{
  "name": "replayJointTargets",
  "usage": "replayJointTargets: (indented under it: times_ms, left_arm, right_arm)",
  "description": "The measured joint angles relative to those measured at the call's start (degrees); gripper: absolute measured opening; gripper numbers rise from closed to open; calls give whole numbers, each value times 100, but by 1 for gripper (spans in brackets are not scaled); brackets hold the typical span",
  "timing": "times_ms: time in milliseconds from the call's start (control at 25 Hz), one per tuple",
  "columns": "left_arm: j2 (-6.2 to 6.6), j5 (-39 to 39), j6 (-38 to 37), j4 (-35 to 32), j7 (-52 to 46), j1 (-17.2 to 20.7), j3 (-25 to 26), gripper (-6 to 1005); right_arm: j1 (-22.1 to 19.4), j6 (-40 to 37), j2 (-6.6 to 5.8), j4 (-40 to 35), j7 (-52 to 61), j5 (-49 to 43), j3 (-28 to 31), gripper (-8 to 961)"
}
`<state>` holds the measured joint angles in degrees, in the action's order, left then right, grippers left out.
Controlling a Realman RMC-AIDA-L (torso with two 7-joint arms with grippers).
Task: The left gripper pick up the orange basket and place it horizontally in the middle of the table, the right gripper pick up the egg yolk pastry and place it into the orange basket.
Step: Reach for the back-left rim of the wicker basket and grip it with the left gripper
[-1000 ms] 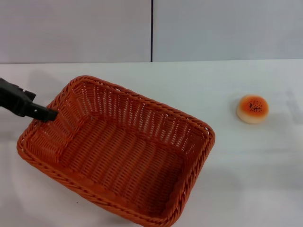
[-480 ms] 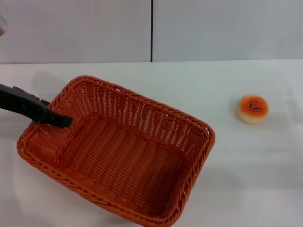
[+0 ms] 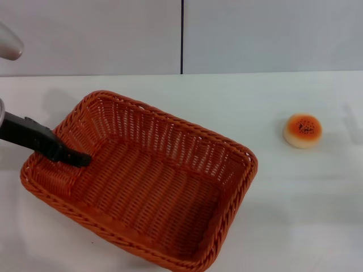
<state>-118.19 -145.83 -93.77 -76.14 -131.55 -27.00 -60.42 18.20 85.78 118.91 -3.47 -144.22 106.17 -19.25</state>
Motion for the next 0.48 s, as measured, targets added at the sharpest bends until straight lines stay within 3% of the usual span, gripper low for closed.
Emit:
replayJointTargets:
  times_ms: [240,480]
  left_arm:
    - [-18,-134,110,186,61,-193,-25,801]
    - [-28,-314,446,161,1,-239,-392,787]
  right_arm:
    - [-3,7,8,6,-8,0,0,545]
    - [-38,-7,9,24,-11,-1,0,546]
